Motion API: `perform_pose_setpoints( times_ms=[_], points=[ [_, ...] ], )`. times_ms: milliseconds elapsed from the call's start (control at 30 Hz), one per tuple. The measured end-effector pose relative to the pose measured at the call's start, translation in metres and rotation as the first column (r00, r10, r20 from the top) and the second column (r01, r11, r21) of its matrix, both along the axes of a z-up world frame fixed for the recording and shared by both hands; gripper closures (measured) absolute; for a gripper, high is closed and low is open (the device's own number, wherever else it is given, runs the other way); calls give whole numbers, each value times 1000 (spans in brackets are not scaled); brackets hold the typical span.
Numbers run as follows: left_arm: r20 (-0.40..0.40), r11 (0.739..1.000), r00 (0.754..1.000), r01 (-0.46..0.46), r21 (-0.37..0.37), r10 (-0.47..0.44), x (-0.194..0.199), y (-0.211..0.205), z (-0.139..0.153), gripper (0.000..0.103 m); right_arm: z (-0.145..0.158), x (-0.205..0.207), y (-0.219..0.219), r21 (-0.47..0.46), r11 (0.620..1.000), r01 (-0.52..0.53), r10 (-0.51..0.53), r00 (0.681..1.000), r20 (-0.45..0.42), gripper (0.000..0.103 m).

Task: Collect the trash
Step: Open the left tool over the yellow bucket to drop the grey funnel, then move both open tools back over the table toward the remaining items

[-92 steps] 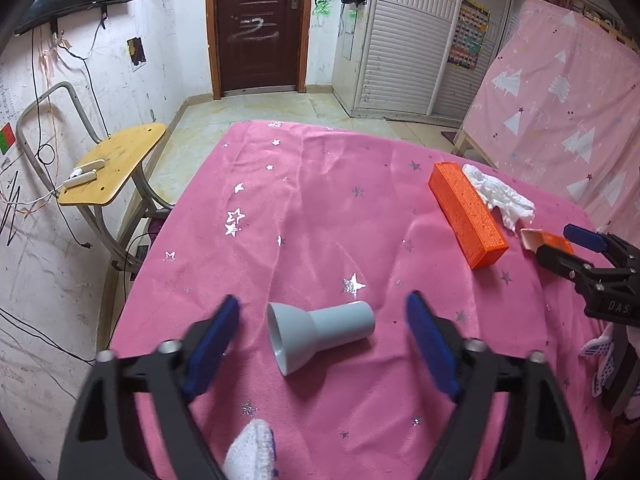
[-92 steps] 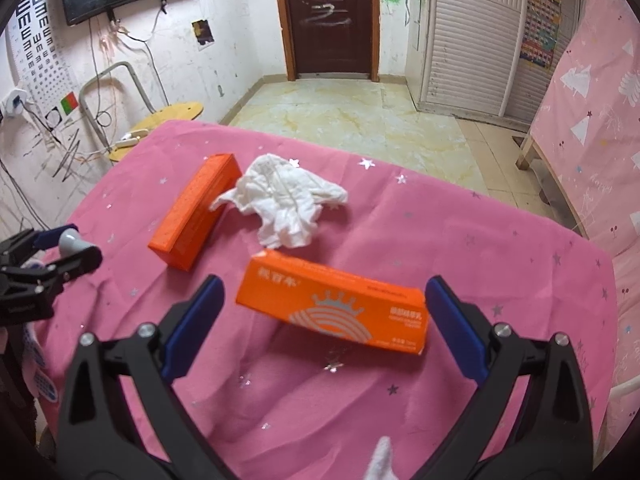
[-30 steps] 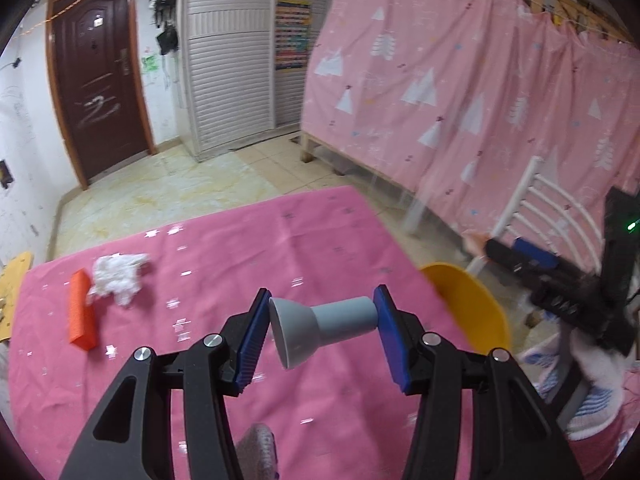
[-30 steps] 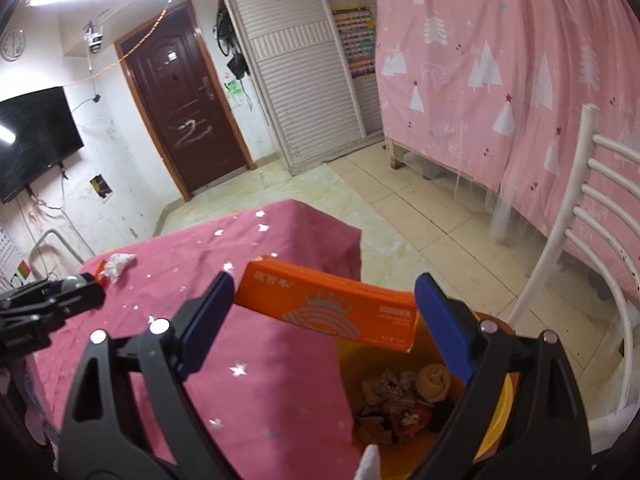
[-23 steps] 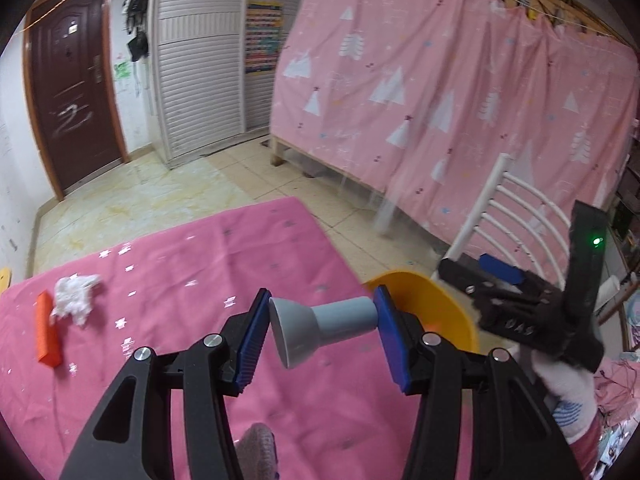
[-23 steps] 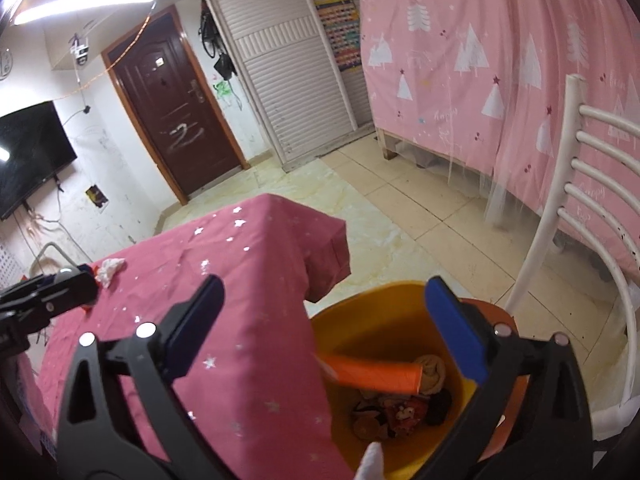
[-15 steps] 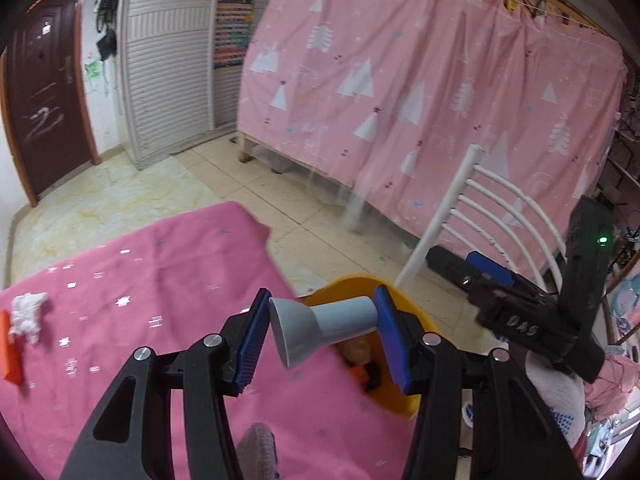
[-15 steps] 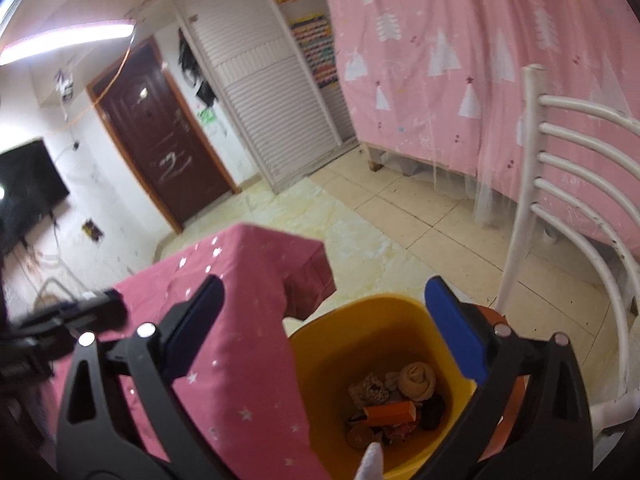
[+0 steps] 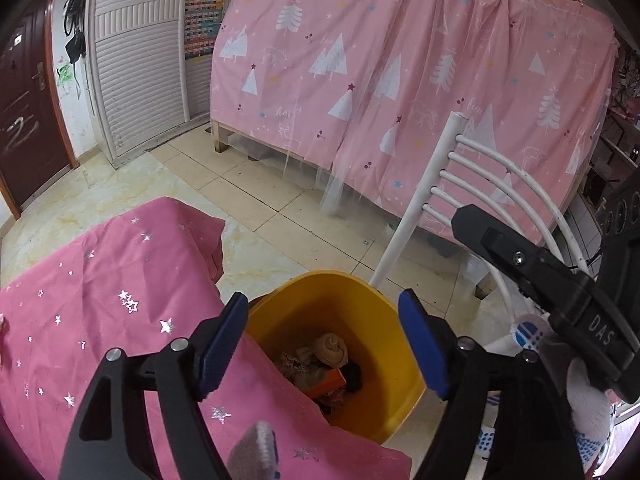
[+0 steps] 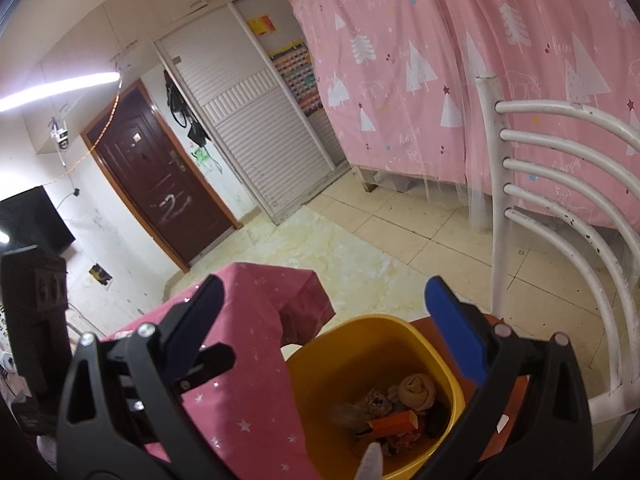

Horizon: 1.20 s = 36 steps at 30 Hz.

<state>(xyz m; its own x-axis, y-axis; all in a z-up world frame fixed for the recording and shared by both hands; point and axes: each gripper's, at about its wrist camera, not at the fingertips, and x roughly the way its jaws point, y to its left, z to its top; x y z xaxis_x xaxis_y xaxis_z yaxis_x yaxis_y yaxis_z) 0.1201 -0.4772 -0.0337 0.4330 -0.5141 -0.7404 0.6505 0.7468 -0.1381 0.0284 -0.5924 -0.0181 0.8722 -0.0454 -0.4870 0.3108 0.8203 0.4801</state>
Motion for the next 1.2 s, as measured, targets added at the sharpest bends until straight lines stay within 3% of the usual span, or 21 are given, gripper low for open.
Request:
perform_pose_setpoints(
  times_ms=[367,633,933,1200],
  points=[
    [32,997,997,-72,0,72,11,41,19,33,8,16,32,-20,998,-62,62,998,-6,6],
    [77,982,979,-188,4,187,33,97,33,31,22,47,76,-55,985,-163,162,987,-19,6],
    [146,933,925,-360,30,352,60,180,45,30,32,91,147,-98,948,-303,299,953,-55,6],
    [129,871,867,-490,39,481,83,259,42,30,35,123,208,-125,902,-413,403,910,-97,6]
  ],
)
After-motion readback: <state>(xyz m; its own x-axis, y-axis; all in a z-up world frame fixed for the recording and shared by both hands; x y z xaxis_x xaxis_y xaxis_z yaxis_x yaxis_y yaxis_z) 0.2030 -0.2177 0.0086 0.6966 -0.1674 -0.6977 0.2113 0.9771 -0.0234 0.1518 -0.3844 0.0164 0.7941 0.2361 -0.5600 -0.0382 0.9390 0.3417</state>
